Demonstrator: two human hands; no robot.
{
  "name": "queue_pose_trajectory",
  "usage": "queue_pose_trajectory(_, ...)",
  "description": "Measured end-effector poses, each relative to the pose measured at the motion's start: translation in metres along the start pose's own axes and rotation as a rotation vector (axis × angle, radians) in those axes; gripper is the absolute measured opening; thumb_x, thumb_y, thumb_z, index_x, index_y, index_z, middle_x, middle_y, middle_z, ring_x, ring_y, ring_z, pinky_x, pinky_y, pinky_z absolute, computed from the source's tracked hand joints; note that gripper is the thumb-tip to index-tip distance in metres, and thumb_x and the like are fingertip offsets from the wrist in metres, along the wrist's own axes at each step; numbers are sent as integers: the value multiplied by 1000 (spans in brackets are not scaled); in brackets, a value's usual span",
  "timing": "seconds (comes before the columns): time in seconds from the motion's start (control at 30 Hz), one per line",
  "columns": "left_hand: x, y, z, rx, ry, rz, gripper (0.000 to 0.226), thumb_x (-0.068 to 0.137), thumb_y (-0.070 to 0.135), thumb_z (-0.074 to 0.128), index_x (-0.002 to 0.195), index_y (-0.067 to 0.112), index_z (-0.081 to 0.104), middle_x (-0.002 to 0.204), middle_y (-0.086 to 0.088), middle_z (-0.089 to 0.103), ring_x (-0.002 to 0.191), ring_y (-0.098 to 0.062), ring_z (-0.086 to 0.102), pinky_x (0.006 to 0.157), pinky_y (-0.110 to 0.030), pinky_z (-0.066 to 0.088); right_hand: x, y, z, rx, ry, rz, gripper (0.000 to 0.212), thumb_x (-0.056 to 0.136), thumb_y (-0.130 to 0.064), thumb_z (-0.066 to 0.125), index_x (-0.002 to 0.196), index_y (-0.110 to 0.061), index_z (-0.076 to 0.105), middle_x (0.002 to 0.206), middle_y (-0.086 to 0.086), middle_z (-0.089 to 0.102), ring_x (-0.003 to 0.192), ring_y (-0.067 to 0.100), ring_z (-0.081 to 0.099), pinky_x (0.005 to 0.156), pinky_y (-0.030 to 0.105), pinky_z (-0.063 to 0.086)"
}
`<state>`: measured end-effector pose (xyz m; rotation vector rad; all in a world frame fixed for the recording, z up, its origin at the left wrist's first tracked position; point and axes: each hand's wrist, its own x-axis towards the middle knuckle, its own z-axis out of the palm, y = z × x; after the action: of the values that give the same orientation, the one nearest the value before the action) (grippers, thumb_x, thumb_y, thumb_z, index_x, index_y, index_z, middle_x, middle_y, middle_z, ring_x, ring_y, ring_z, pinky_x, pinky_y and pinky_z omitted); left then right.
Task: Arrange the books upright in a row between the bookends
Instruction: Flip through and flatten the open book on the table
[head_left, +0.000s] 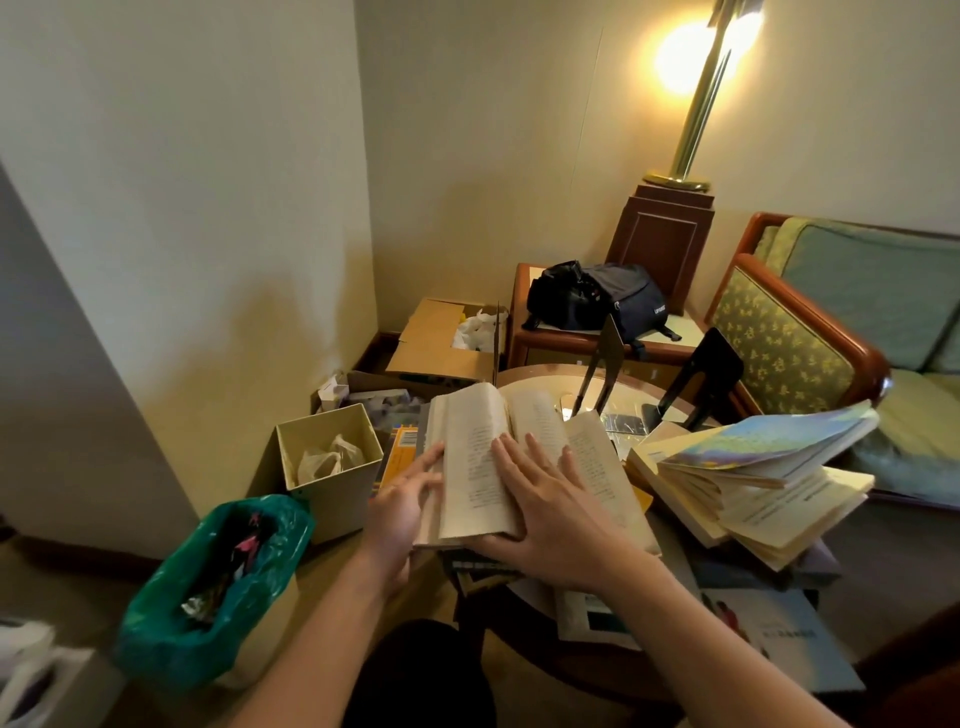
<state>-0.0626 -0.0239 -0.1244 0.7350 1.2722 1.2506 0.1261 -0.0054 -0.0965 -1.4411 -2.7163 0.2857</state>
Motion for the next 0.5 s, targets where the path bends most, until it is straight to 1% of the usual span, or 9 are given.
queue_pose_trajectory(0.03, -1, 2, 0, -26, -12, -33, 29, 101, 38, 50, 126, 39, 65, 120, -2, 67, 103, -29, 68, 78, -42, 60, 2, 0, 0, -20, -17, -6, 107, 81, -90, 32, 158, -34, -15, 164, -12, -19, 149, 19, -26, 119, 55, -19)
queue_pose_trajectory(0.07, -1, 2, -1, -39, -40, -65, 36, 96, 49, 55, 129, 36, 63, 118, -6, 69, 101, -30, 70, 81, -45, 61, 4, -1, -1, -33, -37, -11, 106, 79, -93, 28, 158, -37, -14, 164, -14, -19, 149, 19, -28, 118, 57, -20)
queue_pose_trajectory(0.1, -1, 1, -3, -7, -66, -64, 53, 88, 57, 62, 135, 36, 57, 120, -7, 68, 101, -31, 71, 83, -46, 61, 5, 0, -2, -31, -53, -13, 101, 79, -93, 24, 158, -40, -11, 163, -15, -18, 148, 19, -28, 117, 58, -21)
queue_pose_trajectory(0.17, 0, -4, -4, 185, -106, 18, 89, 69, 58, 75, 149, 39, 39, 131, -2, 56, 106, -26, 67, 78, -36, 61, 10, 3, -2, 35, -53, -3, 80, 90, -83, 17, 158, -44, -1, 164, -19, -10, 150, 17, -24, 116, 59, -22)
queue_pose_trajectory(0.2, 0, -7, -2, 241, -123, 62, 98, 65, 54, 78, 151, 40, 32, 133, 1, 51, 108, -22, 64, 75, -29, 60, 12, 5, -3, 75, -41, 7, 69, 96, -74, 15, 158, -45, 4, 165, -20, -6, 151, 17, -21, 117, 59, -21)
queue_pose_trajectory(0.27, -1, -9, 2, 209, -140, 86, 106, 64, 44, 83, 153, 37, 28, 135, 2, 50, 111, -18, 61, 76, -26, 59, 19, 12, -3, 94, -23, 22, 56, 104, -61, 17, 157, -46, 9, 165, -21, -2, 152, 17, -17, 118, 62, -16)
queue_pose_trajectory(0.33, 0, -10, 6, 175, -121, 91, 106, 66, 36, 86, 155, 33, 29, 134, 2, 51, 111, -16, 61, 78, -26, 59, 29, 21, -3, 117, -30, 56, 54, 105, -57, 21, 157, -48, 9, 165, -20, -1, 152, 16, -16, 118, 62, -14)
queue_pose_trajectory(0.4, 2, -10, 7, 198, -93, 104, 101, 70, 28, 87, 154, 33, 30, 132, 4, 50, 109, -13, 58, 75, -22, 58, 39, 30, -2, 140, -43, 99, 57, 103, -61, 24, 156, -49, 8, 166, -19, -1, 153, 16, -16, 119, 62, -12)
queue_pose_trajectory(0.5, 4, -13, 3, 321, -34, 104, 107, 69, 28, 89, 155, 31, 27, 138, 1, 48, 115, -17, 56, 89, -30, 56, 52, 41, 4, 68, -73, 141, 65, 95, -74, 28, 153, -57, 5, 167, -14, -2, 153, 17, -16, 118, 63, -8)
